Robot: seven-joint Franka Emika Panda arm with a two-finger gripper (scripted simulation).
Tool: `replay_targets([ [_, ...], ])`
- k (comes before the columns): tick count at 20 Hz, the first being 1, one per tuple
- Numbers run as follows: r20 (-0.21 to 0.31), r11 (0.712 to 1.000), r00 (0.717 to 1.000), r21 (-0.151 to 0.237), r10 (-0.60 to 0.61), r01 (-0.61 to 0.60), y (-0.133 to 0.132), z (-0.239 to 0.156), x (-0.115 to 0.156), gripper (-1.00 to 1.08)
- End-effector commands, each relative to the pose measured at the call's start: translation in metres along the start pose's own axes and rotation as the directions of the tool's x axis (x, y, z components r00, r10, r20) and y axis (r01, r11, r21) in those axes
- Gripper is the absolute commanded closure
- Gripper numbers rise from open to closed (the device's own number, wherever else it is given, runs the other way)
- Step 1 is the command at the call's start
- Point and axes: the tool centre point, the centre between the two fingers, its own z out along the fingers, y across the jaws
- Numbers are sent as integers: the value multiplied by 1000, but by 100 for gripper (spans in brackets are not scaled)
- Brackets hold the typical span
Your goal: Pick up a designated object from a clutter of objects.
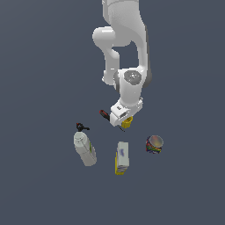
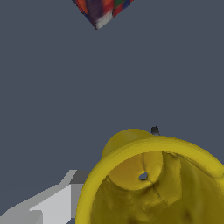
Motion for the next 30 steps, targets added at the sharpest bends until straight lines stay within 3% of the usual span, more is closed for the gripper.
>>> replay_targets([
  [1, -2, 1000, 1000, 0, 0, 0, 1, -13, 6, 108],
  [30, -1, 1000, 1000, 1, -1, 1, 30, -250, 116, 108],
])
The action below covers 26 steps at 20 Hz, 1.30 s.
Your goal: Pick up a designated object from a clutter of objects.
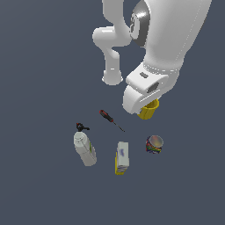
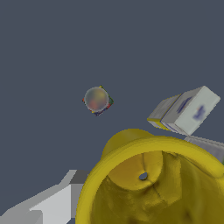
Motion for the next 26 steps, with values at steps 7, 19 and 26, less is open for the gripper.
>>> replay_targets([
  [7, 0, 1000, 1000, -1, 1, -1, 8, -57, 28, 108],
  [19, 0, 1000, 1000, -1, 1, -1, 17, -114, 58, 108],
  [26, 0, 1000, 1000, -1, 1, -1, 20, -129, 67, 108],
])
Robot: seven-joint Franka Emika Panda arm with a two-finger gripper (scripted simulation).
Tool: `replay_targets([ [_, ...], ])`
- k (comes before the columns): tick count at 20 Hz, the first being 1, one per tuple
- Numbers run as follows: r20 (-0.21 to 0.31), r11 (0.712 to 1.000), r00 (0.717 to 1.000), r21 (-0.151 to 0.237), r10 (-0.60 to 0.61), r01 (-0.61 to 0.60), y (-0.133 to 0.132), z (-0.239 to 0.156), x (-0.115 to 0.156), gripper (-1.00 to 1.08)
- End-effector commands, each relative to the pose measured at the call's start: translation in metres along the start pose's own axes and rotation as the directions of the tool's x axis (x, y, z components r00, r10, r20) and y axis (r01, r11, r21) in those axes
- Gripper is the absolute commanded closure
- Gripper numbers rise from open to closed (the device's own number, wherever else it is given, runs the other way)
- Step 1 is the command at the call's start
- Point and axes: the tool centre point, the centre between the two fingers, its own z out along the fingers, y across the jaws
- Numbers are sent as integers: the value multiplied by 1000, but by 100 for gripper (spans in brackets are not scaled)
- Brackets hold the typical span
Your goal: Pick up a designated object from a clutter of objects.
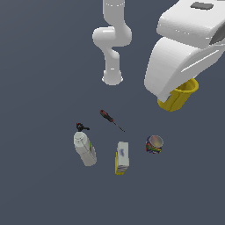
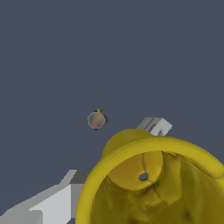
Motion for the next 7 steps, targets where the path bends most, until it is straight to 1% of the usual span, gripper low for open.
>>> replay_targets([
  [1, -1, 1000, 1000, -1, 0, 0, 1, -5, 2, 108],
  [7, -1, 1000, 1000, -1, 0, 0, 1, -8, 4, 108],
])
